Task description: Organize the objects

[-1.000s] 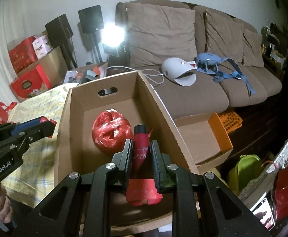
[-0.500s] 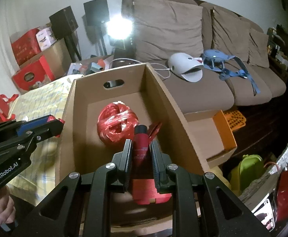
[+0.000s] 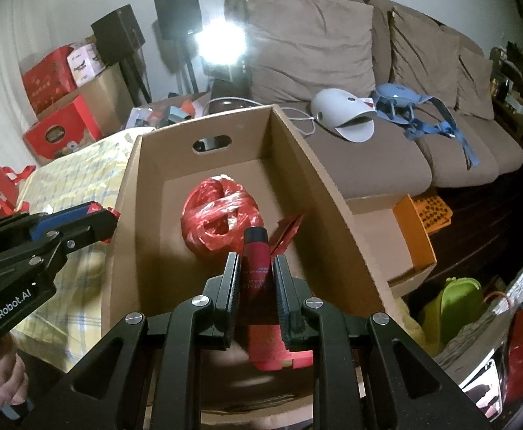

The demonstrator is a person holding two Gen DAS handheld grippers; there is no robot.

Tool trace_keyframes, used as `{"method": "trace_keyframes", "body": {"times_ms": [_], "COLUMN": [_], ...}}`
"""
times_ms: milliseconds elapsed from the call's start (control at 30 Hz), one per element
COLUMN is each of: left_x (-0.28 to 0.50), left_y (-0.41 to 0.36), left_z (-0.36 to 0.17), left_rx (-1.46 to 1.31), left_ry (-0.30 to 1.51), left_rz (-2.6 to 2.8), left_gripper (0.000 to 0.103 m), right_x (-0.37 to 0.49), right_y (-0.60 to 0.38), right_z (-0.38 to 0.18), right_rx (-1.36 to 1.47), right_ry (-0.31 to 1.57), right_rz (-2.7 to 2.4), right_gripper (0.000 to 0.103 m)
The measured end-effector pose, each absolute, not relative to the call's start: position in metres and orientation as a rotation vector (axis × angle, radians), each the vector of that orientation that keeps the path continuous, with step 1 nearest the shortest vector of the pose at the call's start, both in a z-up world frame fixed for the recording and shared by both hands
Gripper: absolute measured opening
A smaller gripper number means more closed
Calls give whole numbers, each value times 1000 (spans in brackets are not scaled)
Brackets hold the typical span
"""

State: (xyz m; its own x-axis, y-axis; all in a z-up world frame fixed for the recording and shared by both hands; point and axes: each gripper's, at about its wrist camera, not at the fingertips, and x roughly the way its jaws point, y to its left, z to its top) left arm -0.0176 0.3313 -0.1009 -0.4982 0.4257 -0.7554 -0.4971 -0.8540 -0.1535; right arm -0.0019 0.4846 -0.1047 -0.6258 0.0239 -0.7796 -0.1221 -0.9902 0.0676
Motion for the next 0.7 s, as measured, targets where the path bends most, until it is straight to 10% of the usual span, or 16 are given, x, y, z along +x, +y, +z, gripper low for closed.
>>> {"method": "trace_keyframes", "body": {"times_ms": [700], "left_x": [-20], "left_y": [335], "left_z": [-112], "left_rx": [-1172], "left_ry": [138], "left_rz": [2329], "left_gripper": [14], "right_x": [-5], "right_y": [481], "right_z": [-112], "right_rx": [-1360], "right_ry": [174], "right_rz": [2747], "right_gripper": [18]}}
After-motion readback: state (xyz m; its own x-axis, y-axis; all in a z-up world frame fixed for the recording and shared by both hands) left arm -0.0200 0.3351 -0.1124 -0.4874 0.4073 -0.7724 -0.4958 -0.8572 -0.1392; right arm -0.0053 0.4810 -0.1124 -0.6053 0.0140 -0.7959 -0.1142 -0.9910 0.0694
